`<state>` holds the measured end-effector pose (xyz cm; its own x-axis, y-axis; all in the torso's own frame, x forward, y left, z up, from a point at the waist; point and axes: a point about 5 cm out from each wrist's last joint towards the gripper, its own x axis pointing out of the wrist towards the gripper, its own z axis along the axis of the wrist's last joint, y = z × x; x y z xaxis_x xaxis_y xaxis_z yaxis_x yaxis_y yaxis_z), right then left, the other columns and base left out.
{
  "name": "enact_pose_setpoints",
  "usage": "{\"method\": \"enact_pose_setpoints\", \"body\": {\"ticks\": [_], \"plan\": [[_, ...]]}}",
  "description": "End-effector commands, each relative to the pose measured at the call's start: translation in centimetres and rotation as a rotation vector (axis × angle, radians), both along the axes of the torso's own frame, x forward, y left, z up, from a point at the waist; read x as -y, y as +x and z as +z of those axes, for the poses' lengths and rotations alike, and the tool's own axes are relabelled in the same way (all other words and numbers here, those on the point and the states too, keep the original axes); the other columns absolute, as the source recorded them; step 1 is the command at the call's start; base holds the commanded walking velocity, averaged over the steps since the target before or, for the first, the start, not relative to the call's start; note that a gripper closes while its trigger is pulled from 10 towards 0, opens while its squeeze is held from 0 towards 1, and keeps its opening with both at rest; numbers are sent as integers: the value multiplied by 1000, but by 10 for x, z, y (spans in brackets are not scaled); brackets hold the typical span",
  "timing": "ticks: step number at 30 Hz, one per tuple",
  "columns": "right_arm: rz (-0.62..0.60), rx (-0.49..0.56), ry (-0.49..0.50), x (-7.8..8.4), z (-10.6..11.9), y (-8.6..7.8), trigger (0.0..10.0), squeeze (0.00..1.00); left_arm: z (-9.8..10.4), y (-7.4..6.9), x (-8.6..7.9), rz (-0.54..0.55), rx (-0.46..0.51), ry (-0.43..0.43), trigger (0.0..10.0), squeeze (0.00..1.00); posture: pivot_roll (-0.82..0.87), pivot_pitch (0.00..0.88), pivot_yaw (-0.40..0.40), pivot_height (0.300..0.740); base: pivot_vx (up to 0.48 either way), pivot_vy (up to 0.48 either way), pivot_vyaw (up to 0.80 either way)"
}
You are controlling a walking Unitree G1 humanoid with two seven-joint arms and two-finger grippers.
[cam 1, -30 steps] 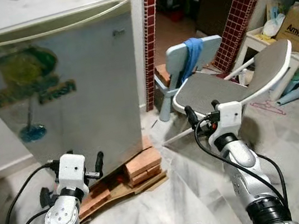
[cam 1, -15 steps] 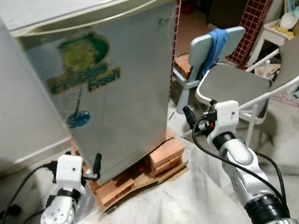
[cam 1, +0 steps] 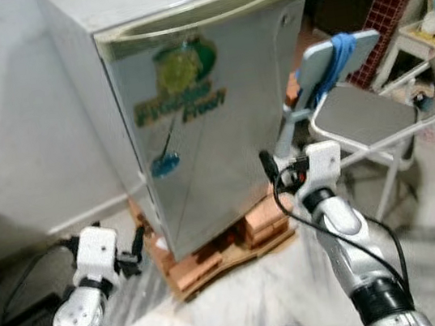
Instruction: Restocking fridge
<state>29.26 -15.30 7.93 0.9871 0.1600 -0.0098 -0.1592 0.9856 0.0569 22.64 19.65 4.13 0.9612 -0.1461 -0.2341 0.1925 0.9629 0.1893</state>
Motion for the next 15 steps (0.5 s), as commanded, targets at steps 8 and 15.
{"method": "enact_pose_setpoints", "body": {"ticks": [8, 15], "plan": [[-15, -7, 2, 4, -1, 1, 10000, 0, 2, 4, -2, -1, 26, 6, 10000, 0, 93, 0, -38, 740, 0, 383, -183], [-14, -15, 3, 5, -2, -1, 10000, 0, 6, 10, -4, 19, 43, -5, 10000, 0, 89, 2, -38, 740, 0, 69, -746]]}}
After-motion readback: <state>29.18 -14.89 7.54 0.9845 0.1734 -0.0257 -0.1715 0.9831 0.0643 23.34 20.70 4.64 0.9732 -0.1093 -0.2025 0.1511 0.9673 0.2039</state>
